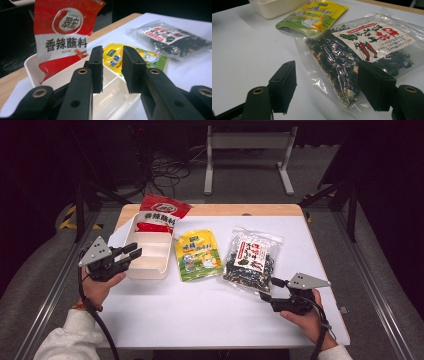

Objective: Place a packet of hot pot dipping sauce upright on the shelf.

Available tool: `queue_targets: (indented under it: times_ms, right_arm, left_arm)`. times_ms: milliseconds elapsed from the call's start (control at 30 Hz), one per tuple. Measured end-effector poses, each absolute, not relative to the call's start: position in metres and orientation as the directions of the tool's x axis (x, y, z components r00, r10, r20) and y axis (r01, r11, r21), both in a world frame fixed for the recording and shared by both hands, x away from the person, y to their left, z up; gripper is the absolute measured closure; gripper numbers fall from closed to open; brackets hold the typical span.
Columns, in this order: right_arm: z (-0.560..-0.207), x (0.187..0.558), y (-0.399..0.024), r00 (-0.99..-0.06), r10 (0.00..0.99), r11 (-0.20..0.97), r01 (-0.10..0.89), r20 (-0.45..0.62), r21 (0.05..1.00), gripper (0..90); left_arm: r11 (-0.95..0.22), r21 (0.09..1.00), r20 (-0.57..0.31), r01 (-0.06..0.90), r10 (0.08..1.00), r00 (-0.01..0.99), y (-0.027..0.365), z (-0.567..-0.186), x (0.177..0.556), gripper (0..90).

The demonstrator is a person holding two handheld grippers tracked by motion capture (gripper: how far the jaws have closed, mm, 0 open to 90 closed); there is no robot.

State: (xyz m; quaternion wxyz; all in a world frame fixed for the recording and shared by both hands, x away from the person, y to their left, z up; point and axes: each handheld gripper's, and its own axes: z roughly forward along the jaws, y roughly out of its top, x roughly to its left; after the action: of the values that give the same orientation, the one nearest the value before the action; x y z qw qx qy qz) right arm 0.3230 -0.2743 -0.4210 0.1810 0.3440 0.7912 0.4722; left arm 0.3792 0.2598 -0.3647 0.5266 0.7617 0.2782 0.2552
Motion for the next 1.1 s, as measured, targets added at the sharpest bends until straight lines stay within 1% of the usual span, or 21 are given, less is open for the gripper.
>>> queue_targets:
  times_ms: [67, 167, 333, 367, 467, 567, 633, 700, 733, 767, 867, 900, 1033, 1100]
  right_arm:
    - [-0.421, 0.323, -0.275, -0.697, 0.716, 0.326, 0.370, 0.028, 0.870, 31.9]
    - [-0.420, 0.324, -0.277, -0.692, 0.722, 0.327, 0.369, 0.022, 0.870, 32.7]
    - [-0.422, 0.328, -0.284, -0.659, 0.752, 0.322, 0.387, 0.014, 0.864, 34.9]
    - [-0.423, 0.328, -0.286, -0.655, 0.755, 0.323, 0.389, 0.013, 0.863, 35.2]
    - [-0.423, 0.328, -0.289, -0.648, 0.762, 0.319, 0.394, 0.015, 0.862, 37.9]
    - [-0.422, 0.328, -0.290, -0.645, 0.764, 0.315, 0.395, 0.016, 0.863, 39.2]
    - [-0.421, 0.329, -0.292, -0.645, 0.764, 0.312, 0.394, 0.018, 0.864, 40.1]
    - [-0.421, 0.329, -0.292, -0.644, 0.764, 0.310, 0.393, 0.019, 0.866, 40.1]
    - [-0.421, 0.330, -0.292, -0.644, 0.764, 0.312, 0.392, 0.016, 0.866, 40.4]
    - [-0.421, 0.330, -0.292, -0.646, 0.763, 0.314, 0.388, 0.013, 0.867, 42.2]
    - [-0.421, 0.331, -0.292, -0.649, 0.761, 0.327, 0.382, -0.001, 0.864, 43.5]
    - [-0.421, 0.332, -0.292, -0.650, 0.760, 0.327, 0.386, 0.003, 0.863, 45.8]
    - [-0.423, 0.334, -0.293, -0.644, 0.765, 0.323, 0.400, 0.013, 0.858, 48.8]
    - [-0.425, 0.334, -0.295, -0.641, 0.767, 0.318, 0.413, 0.025, 0.854, 49.9]
  left_arm:
    - [-0.285, 0.948, 0.101, 0.141, 0.692, 0.715, 0.257, -0.365, 0.368, 67.9]
    - [-0.289, 0.946, 0.100, 0.147, 0.691, 0.716, 0.252, -0.368, 0.356, 64.2]
    - [-0.297, 0.946, 0.101, 0.133, 0.655, 0.749, 0.239, -0.373, 0.333, 59.2]
    - [-0.307, 0.943, 0.107, 0.128, 0.643, 0.758, 0.235, -0.375, 0.328, 57.1]
    - [-0.316, 0.939, 0.092, 0.137, 0.614, 0.784, 0.224, -0.384, 0.317, 56.3]
    - [-0.351, 0.924, 0.097, 0.149, 0.594, 0.799, 0.214, -0.394, 0.309, 55.1]
    - [-0.397, 0.906, 0.123, 0.149, 0.582, 0.804, 0.208, -0.400, 0.304, 52.5]
    - [-0.407, 0.895, 0.098, 0.181, 0.576, 0.811, 0.203, -0.410, 0.300, 49.9]
    - [-0.421, 0.887, 0.100, 0.192, 0.580, 0.808, 0.200, -0.415, 0.297, 47.9]
    - [-0.428, 0.882, 0.098, 0.199, 0.578, 0.810, 0.198, -0.419, 0.295, 46.3]
    - [-0.440, 0.872, 0.080, 0.215, 0.561, 0.824, 0.195, -0.427, 0.294, 45.1]
    - [-0.456, 0.861, 0.077, 0.224, 0.553, 0.830, 0.192, -0.431, 0.294, 42.5]
    - [-0.476, 0.851, 0.081, 0.221, 0.535, 0.841, 0.187, -0.435, 0.298, 41.3]
    - [-0.485, 0.843, 0.067, 0.232, 0.523, 0.850, 0.184, -0.440, 0.302, 40.8]
